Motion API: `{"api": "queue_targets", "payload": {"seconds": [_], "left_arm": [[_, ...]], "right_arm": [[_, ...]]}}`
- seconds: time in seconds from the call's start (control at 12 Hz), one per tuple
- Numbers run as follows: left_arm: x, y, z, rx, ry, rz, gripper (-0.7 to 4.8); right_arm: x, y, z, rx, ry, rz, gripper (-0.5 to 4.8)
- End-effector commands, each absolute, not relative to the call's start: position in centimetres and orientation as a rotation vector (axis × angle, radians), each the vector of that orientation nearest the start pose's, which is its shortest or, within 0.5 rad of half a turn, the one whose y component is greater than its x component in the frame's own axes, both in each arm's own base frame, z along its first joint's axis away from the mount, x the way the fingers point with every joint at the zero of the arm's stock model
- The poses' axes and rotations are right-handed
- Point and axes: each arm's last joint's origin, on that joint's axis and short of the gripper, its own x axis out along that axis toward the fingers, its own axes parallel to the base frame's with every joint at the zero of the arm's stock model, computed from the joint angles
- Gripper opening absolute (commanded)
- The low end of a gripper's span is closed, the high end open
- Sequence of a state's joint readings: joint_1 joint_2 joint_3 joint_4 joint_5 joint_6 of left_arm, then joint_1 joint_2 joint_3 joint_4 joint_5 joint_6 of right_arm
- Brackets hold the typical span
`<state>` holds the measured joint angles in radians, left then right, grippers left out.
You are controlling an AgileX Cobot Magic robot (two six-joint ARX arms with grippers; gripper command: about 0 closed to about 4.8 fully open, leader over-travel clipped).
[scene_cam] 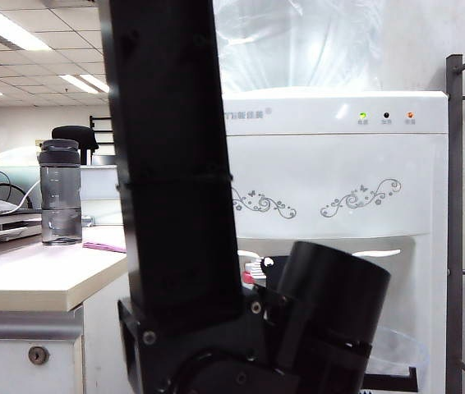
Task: Pick up the plastic mug from the left desk, go to the cold water outlet of the water dispenser, press the vertical switch to get some water, then put the mug back on the desk.
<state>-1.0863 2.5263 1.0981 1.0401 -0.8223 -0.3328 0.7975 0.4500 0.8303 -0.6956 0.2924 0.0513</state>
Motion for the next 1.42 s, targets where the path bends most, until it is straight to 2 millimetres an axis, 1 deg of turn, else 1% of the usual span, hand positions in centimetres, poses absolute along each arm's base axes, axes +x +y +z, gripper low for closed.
{"api": "queue_targets", "payload": {"seconds": [0.08,0.5,0.75,1.0,1.42], "left_arm": [[21.9,-35.1,-1.2,-0.038,0.249,-0.188,-0.05],[23.0,-34.8,-0.7,-0.072,0.222,-0.152,-0.05],[23.0,-34.8,-0.7,-0.076,0.218,-0.152,-0.05],[22.3,-35.3,-0.6,-0.087,0.21,-0.174,-0.05],[22.3,-35.3,-0.5,-0.094,0.205,-0.174,-0.05]], "right_arm": [[6.1,5.0,33.8,-0.111,0.272,0.493,-0.01],[6.1,5.0,33.8,-0.111,0.272,0.493,-0.01],[6.1,5.0,33.8,-0.111,0.272,0.493,-0.01],[6.1,5.0,33.8,-0.111,0.272,0.493,-0.01],[6.1,5.0,33.8,-0.11,0.271,0.494,-0.01]]}}
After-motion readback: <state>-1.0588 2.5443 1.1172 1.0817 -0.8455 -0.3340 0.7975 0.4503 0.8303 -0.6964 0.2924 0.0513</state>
